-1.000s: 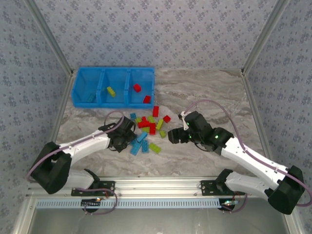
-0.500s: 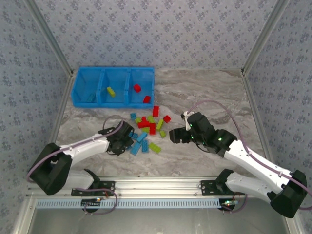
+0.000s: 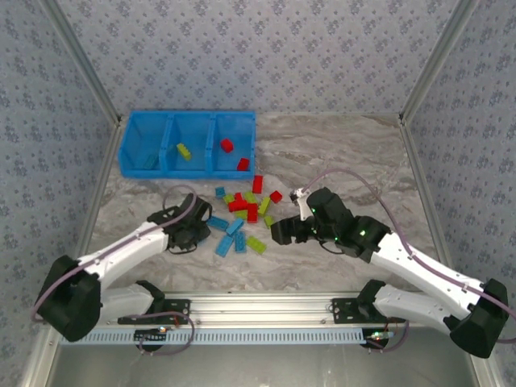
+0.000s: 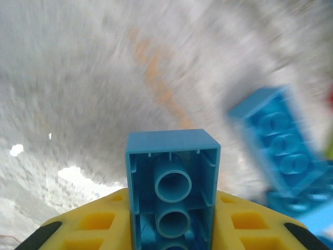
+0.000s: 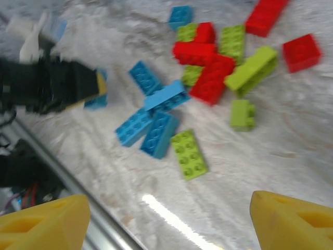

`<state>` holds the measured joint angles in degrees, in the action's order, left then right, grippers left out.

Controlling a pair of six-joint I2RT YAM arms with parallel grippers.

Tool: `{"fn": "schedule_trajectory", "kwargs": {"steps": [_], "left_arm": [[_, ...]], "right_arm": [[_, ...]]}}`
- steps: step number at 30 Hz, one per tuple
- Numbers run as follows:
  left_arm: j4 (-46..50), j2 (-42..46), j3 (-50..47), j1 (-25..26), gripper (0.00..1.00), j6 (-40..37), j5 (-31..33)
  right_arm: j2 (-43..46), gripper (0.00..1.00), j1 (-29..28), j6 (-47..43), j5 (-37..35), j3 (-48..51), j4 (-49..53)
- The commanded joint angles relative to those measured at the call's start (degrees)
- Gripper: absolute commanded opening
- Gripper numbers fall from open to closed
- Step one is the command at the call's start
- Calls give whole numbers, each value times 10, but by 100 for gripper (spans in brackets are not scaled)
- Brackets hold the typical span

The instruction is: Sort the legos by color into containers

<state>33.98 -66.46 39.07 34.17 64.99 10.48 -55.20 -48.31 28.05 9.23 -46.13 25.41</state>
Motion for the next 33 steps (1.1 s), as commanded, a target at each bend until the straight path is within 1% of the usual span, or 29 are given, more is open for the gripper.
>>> {"fn": "schedule_trajectory", "kwargs": {"steps": [1, 3, 5, 8, 11, 15, 19, 20, 22, 24, 27, 30, 33], "left_arm": [[32, 36, 109, -52, 30, -103, 78], [9, 24, 162, -106, 30, -147, 92], [-4, -16, 227, -162, 30, -187, 107], [-34, -101, 313, -216, 32, -280, 132], [-54, -190, 386, -269, 30, -329, 124], [-24, -313, 506, -342, 28, -345, 30], [16, -420, 600, -385, 28, -367, -50], [26, -444, 620, -394, 30, -369, -74], [36, -478, 639, -403, 37, -368, -106], [39, -496, 647, -409, 46, -367, -114], [31, -486, 639, -410, 52, -364, -129], [11, -445, 613, -410, 54, -345, -149], [2, -379, 567, -410, 53, -314, -143]], "right_arm": [[7, 84, -10, -7, 28, -32, -18], [7, 84, -9, -3, -1, -45, -12], [8, 84, -9, 5, -26, -53, -5], [15, 84, -8, 23, -49, -46, -6], [31, 84, -9, 42, -58, -34, 1], [65, 84, -9, 48, -71, -25, 33], [104, 84, -9, 51, -92, -23, 65], [112, 84, -9, 53, -96, -20, 69], [125, 84, -9, 59, -103, -16, 74], [132, 84, -9, 62, -108, -16, 79], [131, 84, -9, 65, -111, -16, 83], [129, 85, -9, 70, -116, -8, 68], [120, 85, -9, 75, -119, -1, 51]]}}
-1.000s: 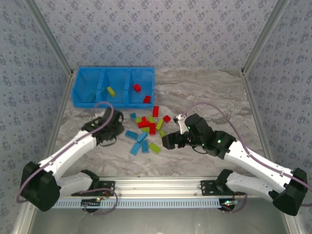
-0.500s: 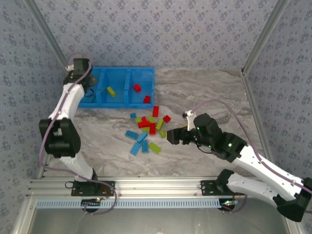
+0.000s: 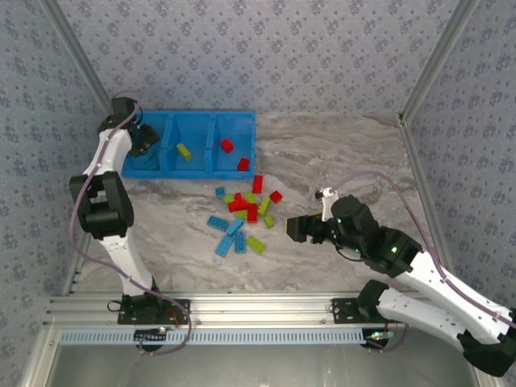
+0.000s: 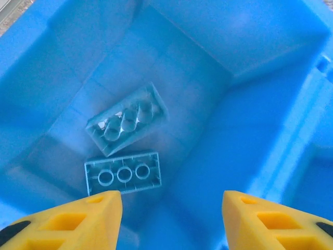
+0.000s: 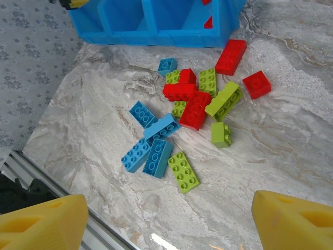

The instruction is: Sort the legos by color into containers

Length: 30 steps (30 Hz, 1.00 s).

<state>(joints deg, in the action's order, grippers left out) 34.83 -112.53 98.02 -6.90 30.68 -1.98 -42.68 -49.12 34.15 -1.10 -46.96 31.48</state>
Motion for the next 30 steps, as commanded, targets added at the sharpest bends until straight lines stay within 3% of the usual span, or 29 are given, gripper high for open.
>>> {"fn": "schedule_trajectory", "kwargs": {"steps": [1, 4, 7, 10, 15, 17, 19, 23, 30], "left_arm": [[-8, 107, -41, 1, 53, 42, -23], [-43, 218, -132, 14, 53, 87, -60], [-84, 339, -214, 63, 53, 83, -94], [-74, 436, -253, 143, 53, -8, -105], [-33, 549, -308, 273, 68, -282, -198], [-14, 570, -338, 311, 72, -397, -227], [-4, 584, -378, 344, 84, -491, -237], [-36, 603, -466, 402, 95, -598, -250], [-41, 595, -492, 404, 99, -610, -246]], "right_arm": [[-9, 85, -1, 14, -18, 8, -12], [-34, 85, -1, 10, -31, 6, -12], [-75, 85, 0, -4, -45, 0, -16], [-130, 85, 6, -14, -68, -16, -12], [-256, 84, 59, -31, -59, -44, -43], [-312, 83, 88, -35, -31, -60, -75], [-376, 82, 113, -14, -26, -89, -87], [-480, 82, 135, 82, -76, -154, -73], [-620, 84, 135, 150, -88, -286, -47]]}}
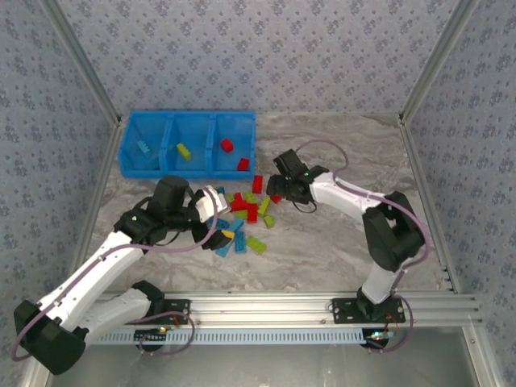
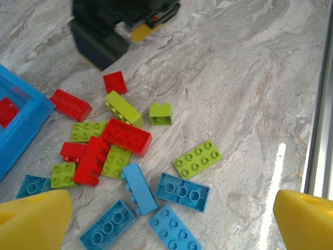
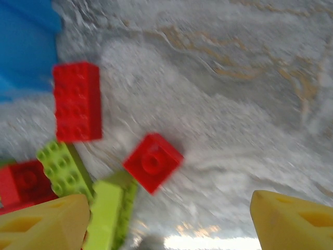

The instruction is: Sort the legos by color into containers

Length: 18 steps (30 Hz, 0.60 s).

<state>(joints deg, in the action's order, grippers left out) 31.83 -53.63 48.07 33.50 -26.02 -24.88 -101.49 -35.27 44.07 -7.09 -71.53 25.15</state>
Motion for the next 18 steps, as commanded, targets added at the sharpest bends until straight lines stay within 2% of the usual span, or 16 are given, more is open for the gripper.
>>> {"fn": "schedule_trajectory", "kwargs": {"steps": [1, 4, 9, 14, 18], "left_arm": [[-9, 5, 6, 0, 99, -41, -16], [-9, 7, 1, 0, 99, -33, -21], [-11, 11, -7, 7, 99, -32, -19], [-14, 2, -7, 9, 99, -28, -13], [-14, 4, -7, 13, 99, -24, 1]], "right_arm": [[-47, 84, -4, 61, -43, -53, 22], [-96, 84, -1, 88, -64, -87, 40], [-152, 78, -6, 107, -45, -102, 41], [-154, 68, -17, 122, -34, -70, 17], [-121, 59, -21, 134, -48, -30, 0]]}}
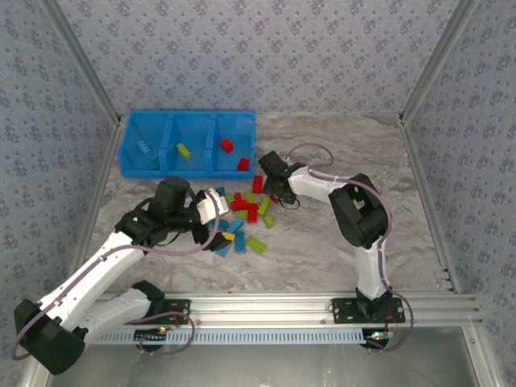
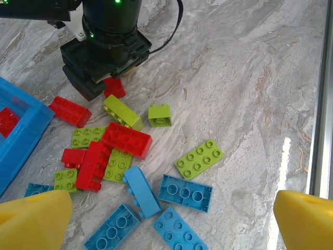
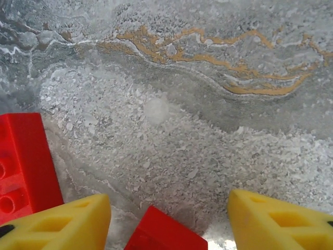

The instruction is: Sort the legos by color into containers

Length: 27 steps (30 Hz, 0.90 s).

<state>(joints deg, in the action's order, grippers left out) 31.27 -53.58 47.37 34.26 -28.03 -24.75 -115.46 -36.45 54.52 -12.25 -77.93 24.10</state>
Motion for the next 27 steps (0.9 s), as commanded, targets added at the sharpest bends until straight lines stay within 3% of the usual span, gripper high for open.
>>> {"fn": "schedule_trajectory", "kwargs": {"steps": [1, 10, 14, 17, 21, 24, 27], "left_arm": [[-10, 6, -2, 7, 99, -4, 3], [-13, 13, -8, 19, 99, -4, 28], [-25, 21, -11, 21, 99, 2, 32], [-50, 41, -24, 21, 99, 13, 66], [-74, 62, -31, 21, 99, 32, 193], [-72, 59, -25, 21, 99, 47, 292], [-69, 62, -20, 21, 99, 55, 346]], "right_arm": [[28, 57, -9, 32, 3, 46, 4], [140, 36, 5, 50, -11, 162, -42], [237, 30, 4, 22, -37, 191, -46], [329, 30, -17, -67, -59, 200, -84], [395, 30, -60, -263, 43, 215, -255], [366, 30, -99, -365, 24, 175, -287], [278, 30, -105, -433, 20, 76, -258]]}}
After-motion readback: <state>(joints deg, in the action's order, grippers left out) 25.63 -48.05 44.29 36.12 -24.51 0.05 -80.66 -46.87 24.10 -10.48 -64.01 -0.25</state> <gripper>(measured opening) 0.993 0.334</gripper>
